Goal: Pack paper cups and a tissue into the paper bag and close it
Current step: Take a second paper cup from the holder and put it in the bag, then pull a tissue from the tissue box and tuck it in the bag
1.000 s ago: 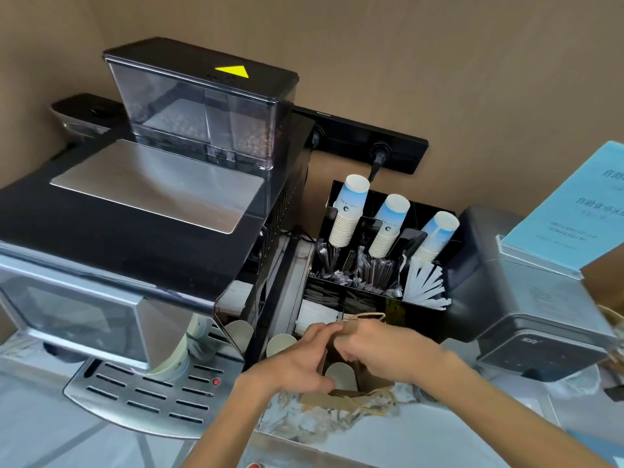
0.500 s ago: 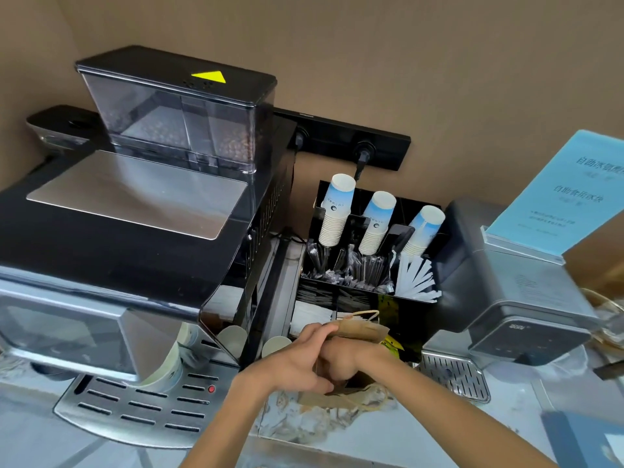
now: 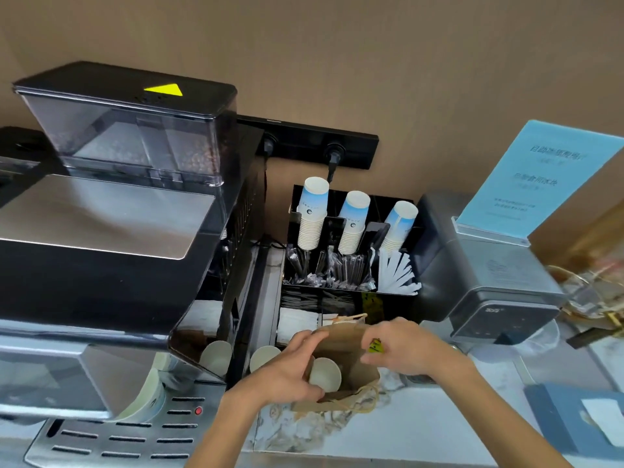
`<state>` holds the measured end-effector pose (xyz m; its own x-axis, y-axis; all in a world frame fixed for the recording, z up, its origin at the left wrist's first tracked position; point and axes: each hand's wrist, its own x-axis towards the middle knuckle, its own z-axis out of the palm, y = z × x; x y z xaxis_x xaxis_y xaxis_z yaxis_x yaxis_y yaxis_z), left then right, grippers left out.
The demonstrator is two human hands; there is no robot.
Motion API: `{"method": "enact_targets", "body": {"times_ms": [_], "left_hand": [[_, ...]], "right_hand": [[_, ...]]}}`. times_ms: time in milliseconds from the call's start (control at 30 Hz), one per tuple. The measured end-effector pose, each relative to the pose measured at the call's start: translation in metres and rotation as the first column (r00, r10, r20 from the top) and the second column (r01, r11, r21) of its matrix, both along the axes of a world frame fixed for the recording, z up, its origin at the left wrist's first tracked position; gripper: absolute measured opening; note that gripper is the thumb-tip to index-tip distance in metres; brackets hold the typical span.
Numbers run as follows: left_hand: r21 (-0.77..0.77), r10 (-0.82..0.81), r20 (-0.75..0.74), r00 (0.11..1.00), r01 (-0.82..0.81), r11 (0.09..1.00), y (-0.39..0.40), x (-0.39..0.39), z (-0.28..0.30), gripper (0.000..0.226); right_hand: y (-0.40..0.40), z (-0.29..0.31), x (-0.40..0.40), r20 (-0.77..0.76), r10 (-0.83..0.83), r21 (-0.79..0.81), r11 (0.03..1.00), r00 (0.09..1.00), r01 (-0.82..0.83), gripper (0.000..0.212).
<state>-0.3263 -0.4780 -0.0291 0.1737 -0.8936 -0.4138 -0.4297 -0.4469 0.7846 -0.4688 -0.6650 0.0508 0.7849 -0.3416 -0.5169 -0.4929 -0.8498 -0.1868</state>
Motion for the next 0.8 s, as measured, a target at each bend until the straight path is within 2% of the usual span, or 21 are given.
{"method": "enact_targets", "body": {"times_ms": [33,100,200,267,467,600,800], "left_hand": [[0.022,0.008,0.014,1.000,-0.008,1.000,-0.002,-0.001,0.001,0.100],[0.070,0.020,0.083,0.996,-0.026,0.997,-0.009,-0.004,0.005,0.098],[0.103,0.008,0.177,0.984,-0.027,0.994,-0.019,-0.009,0.007,0.098],[0.093,0.019,0.174,0.985,-0.036,0.995,-0.024,-0.013,0.008,0.099],[0.041,0.023,0.196,0.980,-0.032,0.999,-0.050,-0.044,0.011,0.095],[-0.041,0.051,0.140,0.989,-0.046,0.998,-0.083,-0.074,0.005,0.090],[0.012,0.025,0.079,0.997,-0.026,1.000,-0.123,-0.128,-0.002,0.094]], "right_hand": [[-0.001,-0.006,-0.006,-0.053,-0.046,-0.037,0.998,0.998,0.044,0.038],[0.000,-0.022,-0.013,-0.092,-0.160,0.022,0.986,0.983,0.163,0.054],[0.007,-0.041,-0.015,-0.059,-0.284,0.123,0.949,0.957,0.289,0.074],[0.008,-0.049,-0.020,-0.031,-0.341,0.162,0.926,0.939,0.342,0.080],[-0.017,-0.045,-0.066,-0.038,-0.377,0.181,0.908,0.926,0.377,0.084],[-0.043,-0.038,-0.108,-0.055,-0.411,0.196,0.889,0.910,0.414,0.087],[-0.078,-0.035,-0.162,-0.088,-0.418,0.242,0.872,0.904,0.426,0.084]]}}
